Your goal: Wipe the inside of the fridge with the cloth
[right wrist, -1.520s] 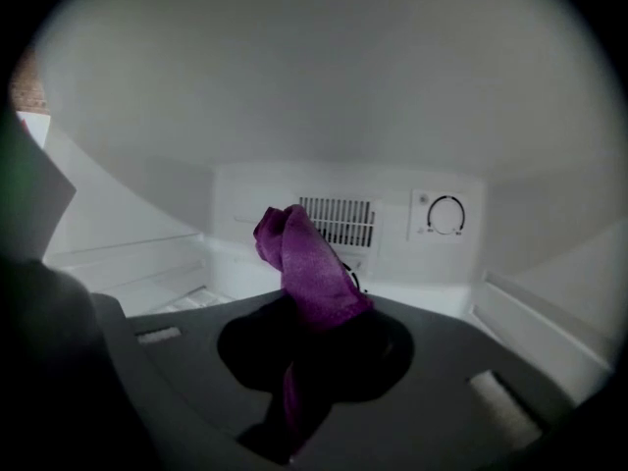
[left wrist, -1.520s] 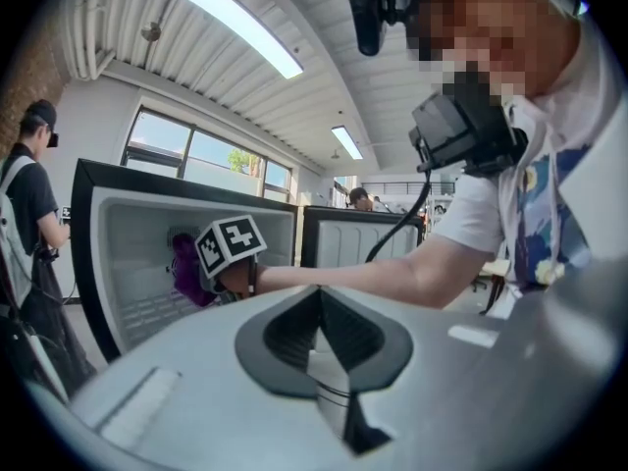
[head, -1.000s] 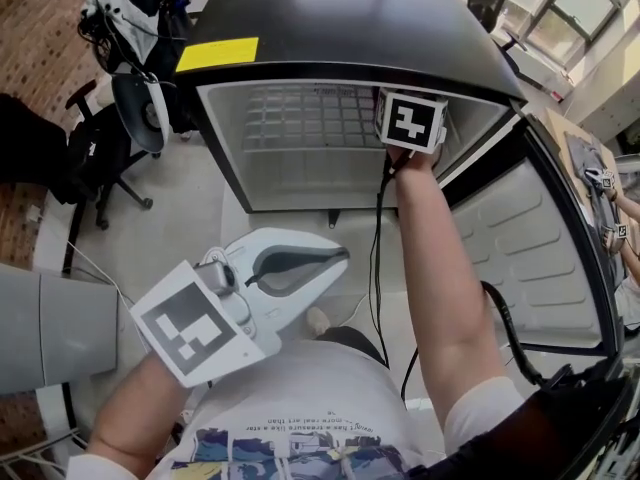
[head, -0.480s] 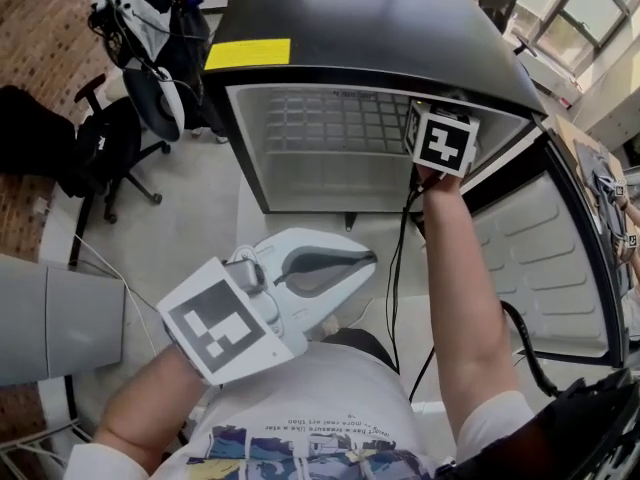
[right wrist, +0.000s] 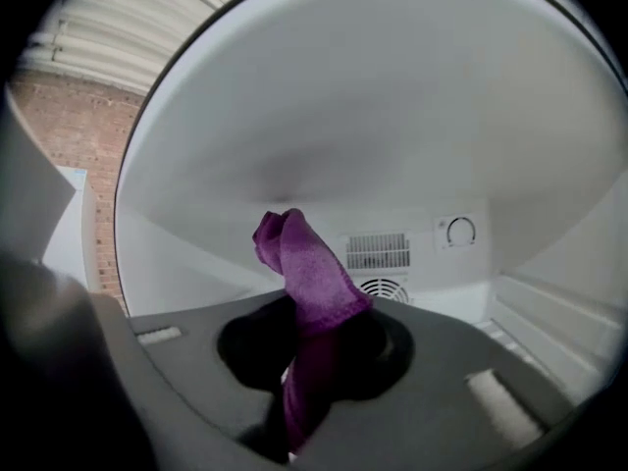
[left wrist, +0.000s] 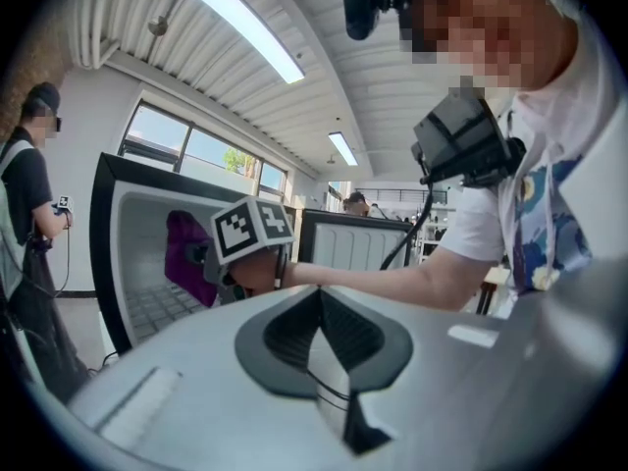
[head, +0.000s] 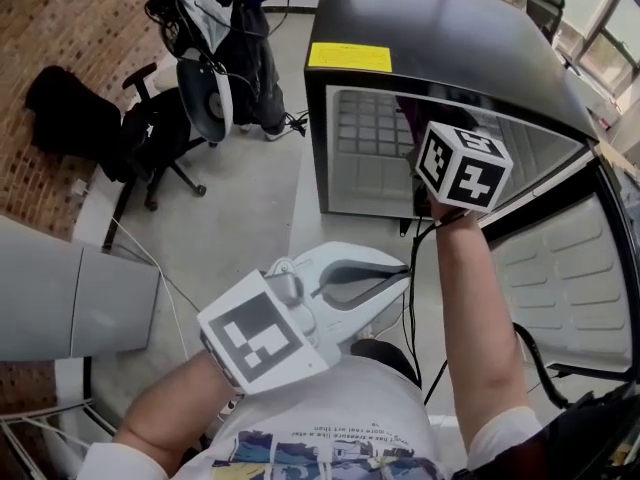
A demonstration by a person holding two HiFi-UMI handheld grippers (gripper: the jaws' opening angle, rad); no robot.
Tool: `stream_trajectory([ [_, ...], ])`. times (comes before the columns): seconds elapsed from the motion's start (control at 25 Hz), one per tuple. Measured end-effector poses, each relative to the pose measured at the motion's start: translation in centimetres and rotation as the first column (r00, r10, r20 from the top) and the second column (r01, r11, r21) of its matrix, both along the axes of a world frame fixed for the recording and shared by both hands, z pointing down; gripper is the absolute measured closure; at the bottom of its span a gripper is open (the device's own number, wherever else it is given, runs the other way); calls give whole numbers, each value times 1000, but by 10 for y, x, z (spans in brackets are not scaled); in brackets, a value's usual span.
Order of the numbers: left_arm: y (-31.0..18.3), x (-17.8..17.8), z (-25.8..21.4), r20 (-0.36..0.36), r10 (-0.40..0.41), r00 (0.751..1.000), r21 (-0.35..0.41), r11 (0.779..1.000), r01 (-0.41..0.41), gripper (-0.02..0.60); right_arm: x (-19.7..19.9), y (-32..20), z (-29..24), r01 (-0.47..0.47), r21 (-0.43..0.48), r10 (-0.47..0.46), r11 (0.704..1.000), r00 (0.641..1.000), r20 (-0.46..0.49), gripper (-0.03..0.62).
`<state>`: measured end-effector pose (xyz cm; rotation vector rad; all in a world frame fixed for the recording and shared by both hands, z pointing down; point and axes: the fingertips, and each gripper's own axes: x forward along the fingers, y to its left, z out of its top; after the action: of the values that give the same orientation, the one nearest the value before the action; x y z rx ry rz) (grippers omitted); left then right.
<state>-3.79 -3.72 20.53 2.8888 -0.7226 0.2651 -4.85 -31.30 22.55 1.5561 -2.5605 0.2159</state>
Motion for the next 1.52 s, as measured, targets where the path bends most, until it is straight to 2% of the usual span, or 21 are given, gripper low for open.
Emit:
stream_trajectory([
  [0.28,14,-49,19,13,-27,1000,-10,1000,27,576,-87,21,25,81,-26,-80,996,996,39,539],
  [0.48,23,-60,16,14,-39,999,-10,999,39,577,-116,35,29,119,-62,-112,991,989,95,539],
  [0.68,29,-66,25,6,-50,999,-1,999,50,577,-132,46,56,134,-111,-118,985,984,136,539],
  [1.04,24,-58,30,16,-13,1000,-27,1000,13,577,-102,34,74,63,-131,-52,989,995,87,539],
  [1.28,32,-35,26,15,30,999,-27,999,-30,577,-53,36,73,-9,-128,16,992,998,56,539],
  [1.52,27,-30,25,5,77,997,-28,997,-77,577,-26,26,76,-79,-132,85,988,996,40,539],
])
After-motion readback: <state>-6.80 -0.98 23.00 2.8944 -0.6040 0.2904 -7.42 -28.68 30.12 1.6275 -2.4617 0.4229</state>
